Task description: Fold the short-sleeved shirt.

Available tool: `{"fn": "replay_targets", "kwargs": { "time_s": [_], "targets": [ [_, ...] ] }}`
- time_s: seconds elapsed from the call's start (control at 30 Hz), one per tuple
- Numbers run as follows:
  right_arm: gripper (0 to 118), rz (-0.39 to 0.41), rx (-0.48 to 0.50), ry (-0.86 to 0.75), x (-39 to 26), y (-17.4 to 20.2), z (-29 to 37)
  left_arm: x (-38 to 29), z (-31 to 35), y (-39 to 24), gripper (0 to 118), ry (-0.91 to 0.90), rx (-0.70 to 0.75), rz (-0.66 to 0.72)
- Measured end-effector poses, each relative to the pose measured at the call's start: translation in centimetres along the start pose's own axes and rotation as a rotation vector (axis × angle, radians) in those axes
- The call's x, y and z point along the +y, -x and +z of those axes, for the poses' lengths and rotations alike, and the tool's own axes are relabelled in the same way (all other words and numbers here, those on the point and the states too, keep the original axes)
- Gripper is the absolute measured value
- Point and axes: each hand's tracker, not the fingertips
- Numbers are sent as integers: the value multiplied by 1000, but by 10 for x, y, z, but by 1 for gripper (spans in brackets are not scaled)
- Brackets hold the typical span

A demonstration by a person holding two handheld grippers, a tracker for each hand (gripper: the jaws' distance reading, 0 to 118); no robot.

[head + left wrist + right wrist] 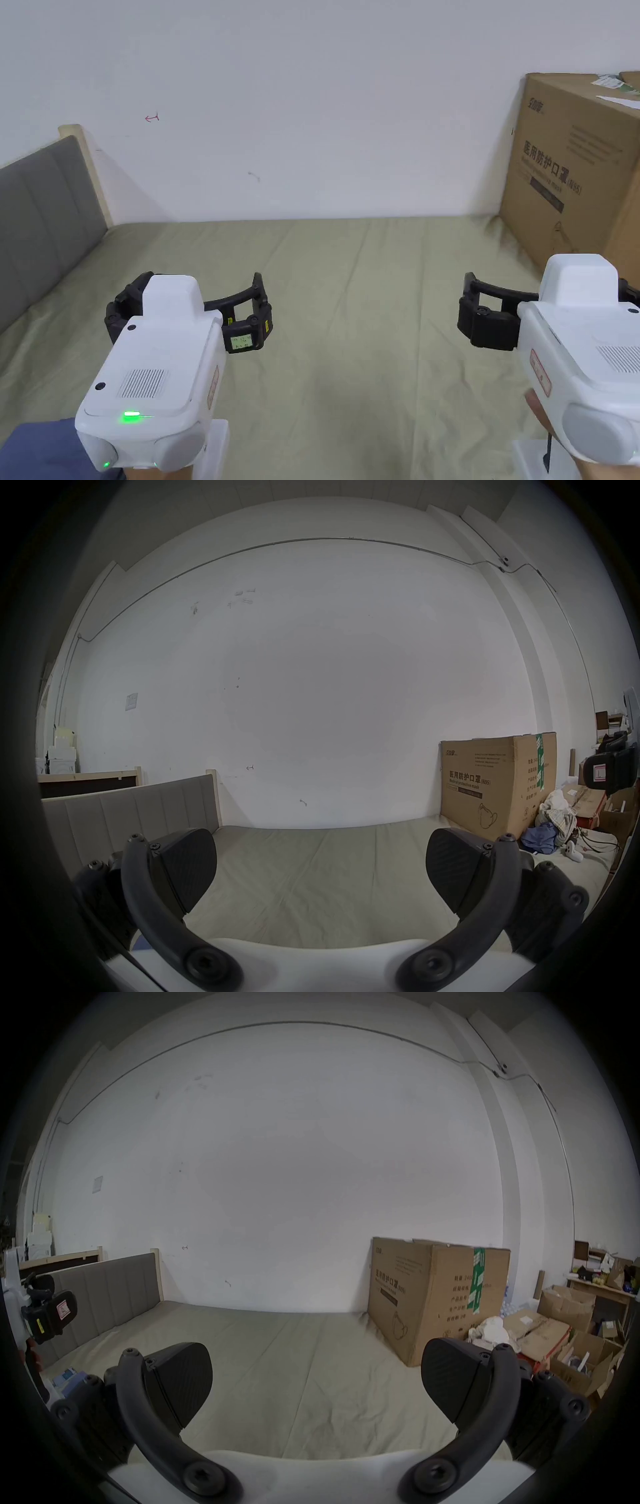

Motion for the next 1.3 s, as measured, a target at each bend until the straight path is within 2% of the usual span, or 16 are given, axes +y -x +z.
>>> {"fn": "replay_targets", "kwargs": {
  "time_s": [0.1,0.2,0.43,1.07,1.2,1.3],
  "targets": [
    [118,-112,-78,121,3,2,-5,2,1,1,118,-1,-1,7],
    [118,-203,-108,300,11,-1,-12,3,1,2,118,-3,-1,11],
    [117,-253,-112,484,23,-2,-18,6,-1,4,118,-7,3,6],
    [116,-193,-97,423,21,1,-17,6,1,5,118,-13,2,12],
    [116,-139,-100,287,21,2,-14,6,1,5,118,-18,2,12],
    [116,-107,-51,115,13,0,-5,6,1,6,118,-21,2,7]
  ]
}}
